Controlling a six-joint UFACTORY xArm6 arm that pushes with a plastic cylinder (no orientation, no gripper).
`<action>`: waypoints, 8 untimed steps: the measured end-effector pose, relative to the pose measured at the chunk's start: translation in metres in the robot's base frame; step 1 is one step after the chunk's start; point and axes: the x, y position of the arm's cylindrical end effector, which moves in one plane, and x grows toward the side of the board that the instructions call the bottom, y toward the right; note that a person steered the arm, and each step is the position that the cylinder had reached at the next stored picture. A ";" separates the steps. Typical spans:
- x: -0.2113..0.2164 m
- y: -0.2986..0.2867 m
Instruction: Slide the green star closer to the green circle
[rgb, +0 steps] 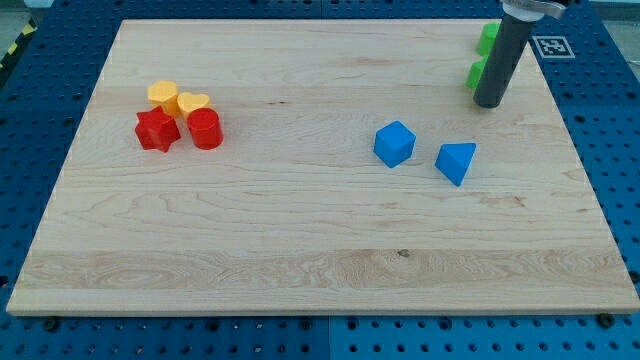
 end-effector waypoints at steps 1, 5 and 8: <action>-0.010 0.007; -0.037 0.011; -0.073 0.011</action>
